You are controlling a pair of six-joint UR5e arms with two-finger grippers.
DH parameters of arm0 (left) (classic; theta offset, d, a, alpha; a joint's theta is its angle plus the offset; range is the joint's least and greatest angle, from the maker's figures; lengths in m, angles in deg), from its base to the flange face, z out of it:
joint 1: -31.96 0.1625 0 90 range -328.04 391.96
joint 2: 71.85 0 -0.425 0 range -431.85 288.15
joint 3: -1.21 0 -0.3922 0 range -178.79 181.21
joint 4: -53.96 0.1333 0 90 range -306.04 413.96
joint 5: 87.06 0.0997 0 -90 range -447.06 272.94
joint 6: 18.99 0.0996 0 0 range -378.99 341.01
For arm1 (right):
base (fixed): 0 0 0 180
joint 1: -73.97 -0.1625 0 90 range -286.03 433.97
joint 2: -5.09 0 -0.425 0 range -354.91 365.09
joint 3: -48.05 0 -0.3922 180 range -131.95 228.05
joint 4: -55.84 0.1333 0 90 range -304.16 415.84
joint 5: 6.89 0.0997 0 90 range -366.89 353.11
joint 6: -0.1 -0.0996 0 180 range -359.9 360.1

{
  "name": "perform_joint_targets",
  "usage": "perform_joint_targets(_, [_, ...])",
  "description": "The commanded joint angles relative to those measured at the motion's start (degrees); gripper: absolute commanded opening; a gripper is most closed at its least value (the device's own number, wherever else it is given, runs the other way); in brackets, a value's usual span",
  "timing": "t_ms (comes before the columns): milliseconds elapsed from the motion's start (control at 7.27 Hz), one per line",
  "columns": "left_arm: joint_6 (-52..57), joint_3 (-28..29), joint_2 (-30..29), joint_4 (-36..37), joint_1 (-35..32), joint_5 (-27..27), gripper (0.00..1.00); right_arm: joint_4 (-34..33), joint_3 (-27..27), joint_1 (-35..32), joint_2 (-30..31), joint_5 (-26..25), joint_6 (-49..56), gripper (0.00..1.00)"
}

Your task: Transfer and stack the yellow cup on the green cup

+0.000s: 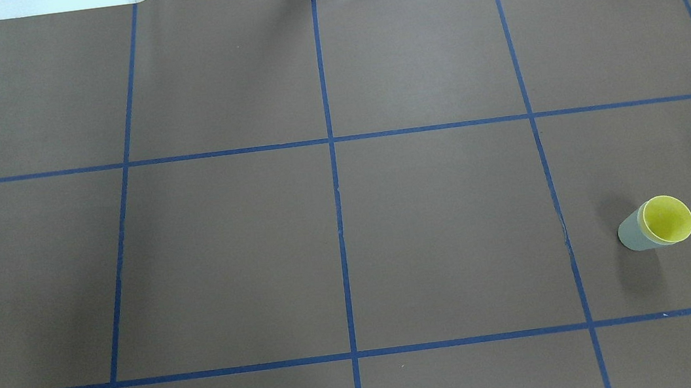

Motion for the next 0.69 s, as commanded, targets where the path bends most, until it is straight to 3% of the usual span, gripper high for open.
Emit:
perform_joint_targets(0, [0.08,0.02,0.35,0.2,0.06,0.18,1.0,-0.14,-3.69,0.0,0.54,-0.4,-0.77,1.0])
perform_joint_targets(275, [0.08,-1.64,2.27,0.28,-0.03,0.36,1.0,-0.24,-7.66,0.61,2.04,-1.45,-2.71,1.0])
perform_joint_targets(550, [0.08,-2.7,3.34,0.28,-0.03,0.44,1.0,-0.41,-7.5,1.84,2.39,-3.13,-2.8,1.0])
